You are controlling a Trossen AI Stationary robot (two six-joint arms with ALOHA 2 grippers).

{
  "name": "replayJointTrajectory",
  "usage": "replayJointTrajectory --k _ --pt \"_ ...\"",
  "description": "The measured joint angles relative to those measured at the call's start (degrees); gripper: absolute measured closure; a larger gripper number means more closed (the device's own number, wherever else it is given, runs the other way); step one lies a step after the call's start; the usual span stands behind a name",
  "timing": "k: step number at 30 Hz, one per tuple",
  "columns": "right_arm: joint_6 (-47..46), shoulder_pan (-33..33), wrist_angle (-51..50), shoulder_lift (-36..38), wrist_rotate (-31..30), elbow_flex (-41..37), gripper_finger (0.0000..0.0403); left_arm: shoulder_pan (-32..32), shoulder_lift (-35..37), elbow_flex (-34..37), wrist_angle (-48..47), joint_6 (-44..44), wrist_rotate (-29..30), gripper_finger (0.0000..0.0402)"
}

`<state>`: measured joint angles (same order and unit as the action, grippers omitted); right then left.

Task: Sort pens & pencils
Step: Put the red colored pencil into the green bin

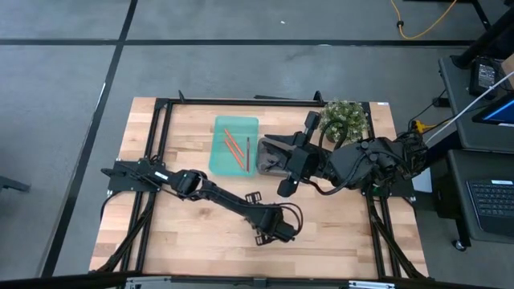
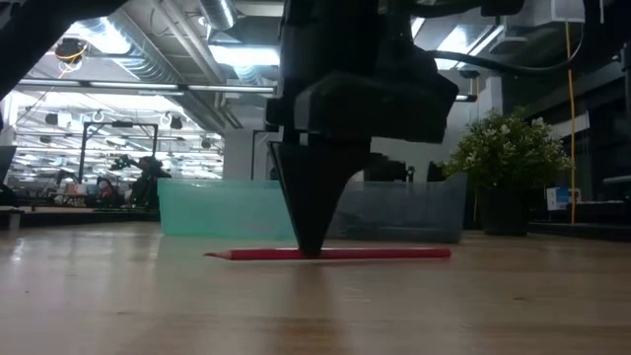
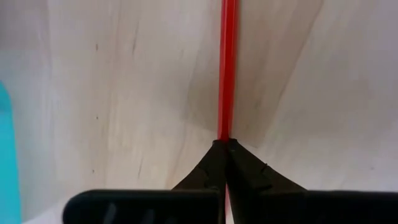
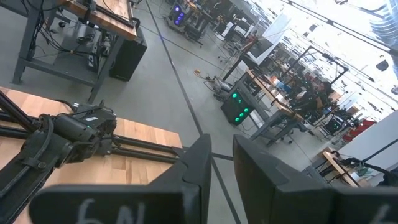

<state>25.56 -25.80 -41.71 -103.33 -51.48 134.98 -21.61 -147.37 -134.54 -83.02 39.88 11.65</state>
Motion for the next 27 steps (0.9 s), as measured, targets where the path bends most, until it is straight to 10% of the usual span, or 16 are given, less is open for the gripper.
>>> replayJointTrajectory --k 27 --pt "-0.95 -0.04 -0.19 0.02 0.1 0.01 0.0334 0.9 13.78 -0.22 -7.1 4.42 8.86 0.0401"
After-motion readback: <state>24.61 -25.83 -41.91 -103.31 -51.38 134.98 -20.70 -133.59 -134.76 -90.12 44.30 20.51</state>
